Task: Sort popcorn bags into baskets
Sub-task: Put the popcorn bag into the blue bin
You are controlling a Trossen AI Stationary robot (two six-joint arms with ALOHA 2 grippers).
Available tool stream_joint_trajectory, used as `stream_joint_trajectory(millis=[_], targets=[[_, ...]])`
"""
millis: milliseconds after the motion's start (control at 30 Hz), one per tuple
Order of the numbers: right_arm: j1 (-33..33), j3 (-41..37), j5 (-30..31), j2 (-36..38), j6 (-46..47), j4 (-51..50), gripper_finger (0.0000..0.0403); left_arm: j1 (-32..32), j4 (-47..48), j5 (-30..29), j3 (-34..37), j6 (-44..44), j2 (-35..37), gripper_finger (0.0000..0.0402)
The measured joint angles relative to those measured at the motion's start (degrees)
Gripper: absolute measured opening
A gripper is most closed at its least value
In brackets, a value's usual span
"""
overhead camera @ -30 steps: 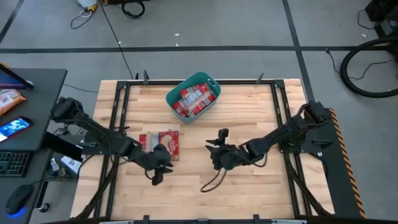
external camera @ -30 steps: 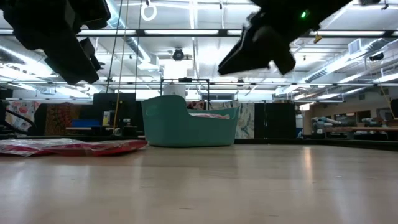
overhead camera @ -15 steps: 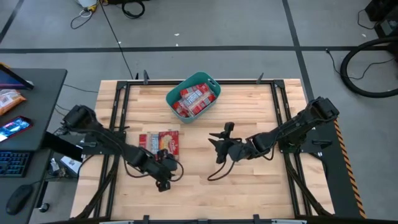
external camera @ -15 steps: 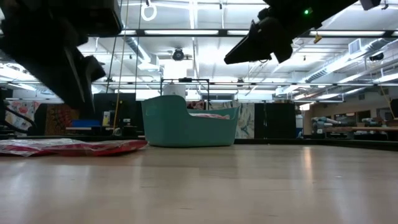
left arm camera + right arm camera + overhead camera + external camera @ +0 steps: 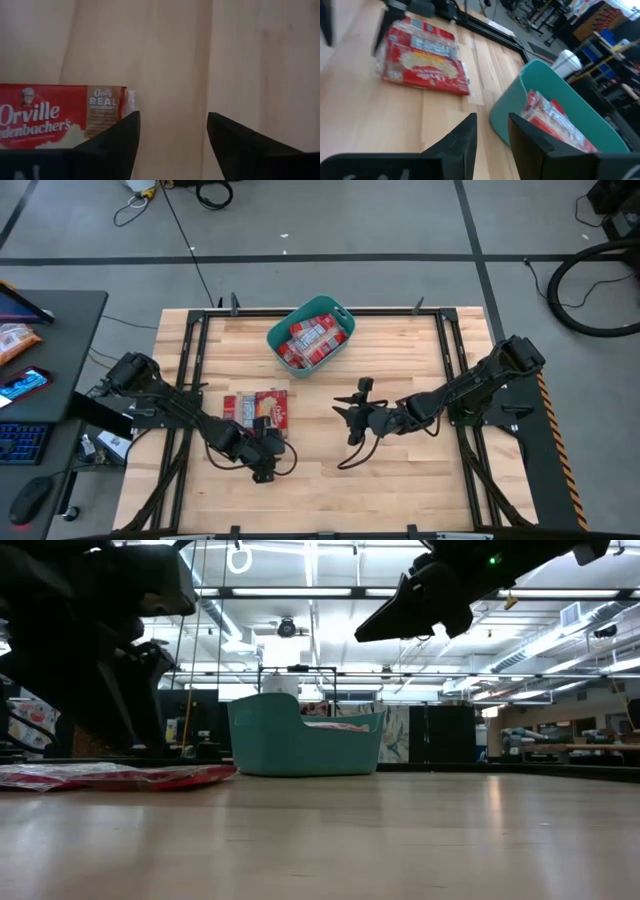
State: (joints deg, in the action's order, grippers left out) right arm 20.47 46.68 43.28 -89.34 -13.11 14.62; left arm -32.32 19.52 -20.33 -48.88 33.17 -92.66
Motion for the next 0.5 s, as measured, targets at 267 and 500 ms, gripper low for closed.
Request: stream_joint_trajectory(millis=[267, 500], targets=[[0.0, 0.0, -1.4, 0.0, 0.9, -0.1, 0.0114, 0.0, 2.0, -4.2, 0.0, -1.6, 0.0, 0.0230], [0.0, 0.0, -1.4, 0.0, 0.9, -0.2, 0.0115, -0.1, 2.1, -8.6, 0.0, -2.8, 0.0, 0.0229]])
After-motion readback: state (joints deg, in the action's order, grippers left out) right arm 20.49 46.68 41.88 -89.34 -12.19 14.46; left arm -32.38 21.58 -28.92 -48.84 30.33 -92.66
